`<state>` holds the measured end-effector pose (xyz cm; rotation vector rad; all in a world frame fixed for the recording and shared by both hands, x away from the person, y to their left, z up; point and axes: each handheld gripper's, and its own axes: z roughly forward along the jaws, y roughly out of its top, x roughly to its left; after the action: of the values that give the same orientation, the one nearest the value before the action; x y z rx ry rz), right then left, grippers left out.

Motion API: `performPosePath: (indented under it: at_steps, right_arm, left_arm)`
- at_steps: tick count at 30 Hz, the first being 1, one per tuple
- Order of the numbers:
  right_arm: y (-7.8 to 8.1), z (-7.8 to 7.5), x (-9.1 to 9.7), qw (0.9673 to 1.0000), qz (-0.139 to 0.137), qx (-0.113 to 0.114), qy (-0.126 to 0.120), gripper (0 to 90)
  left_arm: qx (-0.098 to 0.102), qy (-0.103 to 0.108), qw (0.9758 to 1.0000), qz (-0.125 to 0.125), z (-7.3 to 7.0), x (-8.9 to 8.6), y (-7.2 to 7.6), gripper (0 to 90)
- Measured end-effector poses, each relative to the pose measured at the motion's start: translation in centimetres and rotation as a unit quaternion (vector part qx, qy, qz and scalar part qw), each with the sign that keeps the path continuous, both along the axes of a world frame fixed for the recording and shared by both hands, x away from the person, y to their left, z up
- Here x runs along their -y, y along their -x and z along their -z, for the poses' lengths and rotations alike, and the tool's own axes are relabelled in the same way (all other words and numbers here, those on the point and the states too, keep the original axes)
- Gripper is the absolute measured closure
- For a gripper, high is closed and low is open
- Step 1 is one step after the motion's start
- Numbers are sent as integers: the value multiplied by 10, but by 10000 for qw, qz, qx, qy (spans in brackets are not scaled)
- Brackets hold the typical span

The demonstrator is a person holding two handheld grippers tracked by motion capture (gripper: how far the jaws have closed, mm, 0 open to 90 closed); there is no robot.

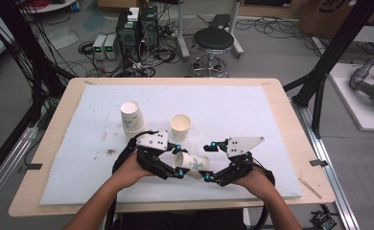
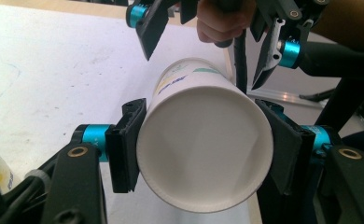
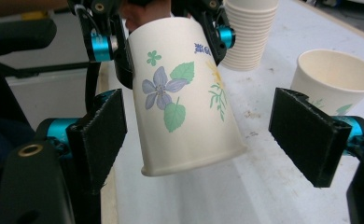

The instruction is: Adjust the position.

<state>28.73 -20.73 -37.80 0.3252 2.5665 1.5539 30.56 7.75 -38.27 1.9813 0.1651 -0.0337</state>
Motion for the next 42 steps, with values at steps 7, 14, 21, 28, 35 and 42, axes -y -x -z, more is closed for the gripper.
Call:
performPosePath:
  at_steps: [7, 14, 21, 28, 35, 42]
  right_arm:
    - [3, 3, 7, 9993, 161, 149, -315, 196]
    - [4, 10, 15, 9988, 218, 88, -438, 197]
    - [2, 17, 21, 9982, 106, -75, -582, 196]
    - [1, 18, 19, 9982, 31, -137, -579, 196]
    - [0, 20, 21, 9977, 41, -161, -656, 197]
    - [0, 21, 18, 9973, -53, -214, -698, 197]
  left_arm:
    - [62, 301, 9995, -69, 6, -4, 1, 372]
    - [203, 533, 9983, -120, 8, -8, 3, 372]
    - [252, 869, 9956, -227, 7, -16, 3, 372]
    - [302, 989, 9943, -258, 4, -19, 3, 372]
    - [334, 1062, 9936, -169, 2, -17, 5, 372]
    - [412, 1003, 9941, -13, 0, -9, 9, 373]
